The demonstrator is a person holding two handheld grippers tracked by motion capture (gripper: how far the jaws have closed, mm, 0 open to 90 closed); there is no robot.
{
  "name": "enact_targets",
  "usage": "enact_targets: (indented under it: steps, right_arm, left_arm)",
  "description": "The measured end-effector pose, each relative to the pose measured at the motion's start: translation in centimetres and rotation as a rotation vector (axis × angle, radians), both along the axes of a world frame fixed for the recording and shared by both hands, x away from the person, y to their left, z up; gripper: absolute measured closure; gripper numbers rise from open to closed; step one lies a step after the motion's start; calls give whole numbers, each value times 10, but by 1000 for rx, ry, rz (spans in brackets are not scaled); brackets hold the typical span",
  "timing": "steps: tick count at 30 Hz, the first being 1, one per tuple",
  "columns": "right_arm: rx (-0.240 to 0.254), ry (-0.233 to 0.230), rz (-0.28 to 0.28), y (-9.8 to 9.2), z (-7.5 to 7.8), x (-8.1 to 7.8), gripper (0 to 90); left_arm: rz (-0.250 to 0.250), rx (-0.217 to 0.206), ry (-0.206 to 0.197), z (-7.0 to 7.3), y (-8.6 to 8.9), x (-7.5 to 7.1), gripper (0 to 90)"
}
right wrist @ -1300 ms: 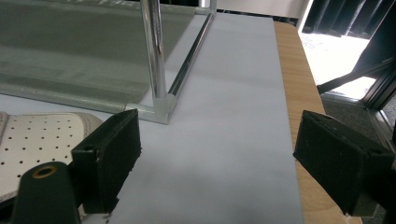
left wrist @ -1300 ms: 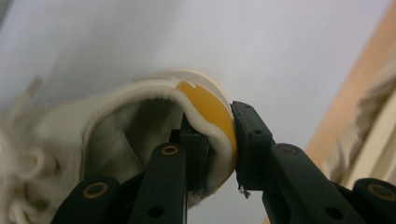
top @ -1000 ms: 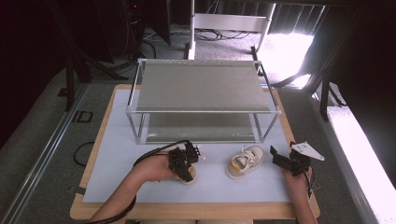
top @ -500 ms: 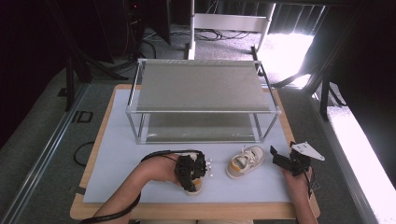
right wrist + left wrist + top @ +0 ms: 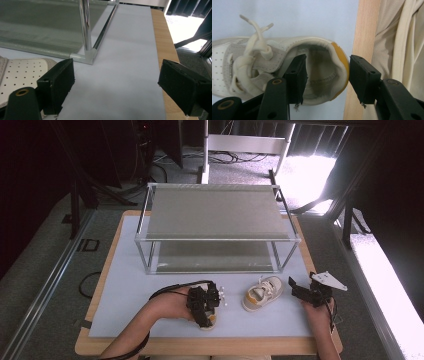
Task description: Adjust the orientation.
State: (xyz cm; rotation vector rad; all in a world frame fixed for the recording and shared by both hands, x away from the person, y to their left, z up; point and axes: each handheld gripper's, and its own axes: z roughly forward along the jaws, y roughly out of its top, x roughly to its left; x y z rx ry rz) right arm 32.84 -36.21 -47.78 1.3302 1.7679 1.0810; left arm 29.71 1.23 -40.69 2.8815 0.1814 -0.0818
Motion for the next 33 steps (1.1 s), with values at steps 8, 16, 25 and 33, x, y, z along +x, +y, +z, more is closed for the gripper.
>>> enact_targets:
  steps: [8,16,25,33]
  right_arm:
    - [3,55,22,-1,9,-1,115]
    - [31,26,112,-2,33,-12,180]
    - [48,128,274,16,54,-16,238]
    - [-2,192,385,34,77,-17,242]
  left_arm:
    - [15,1,12,-1,0,-1,446]
    - [17,6,33,-3,0,-1,426]
    - [25,8,52,-3,0,0,410]
    - [28,17,52,-4,-2,1,411]
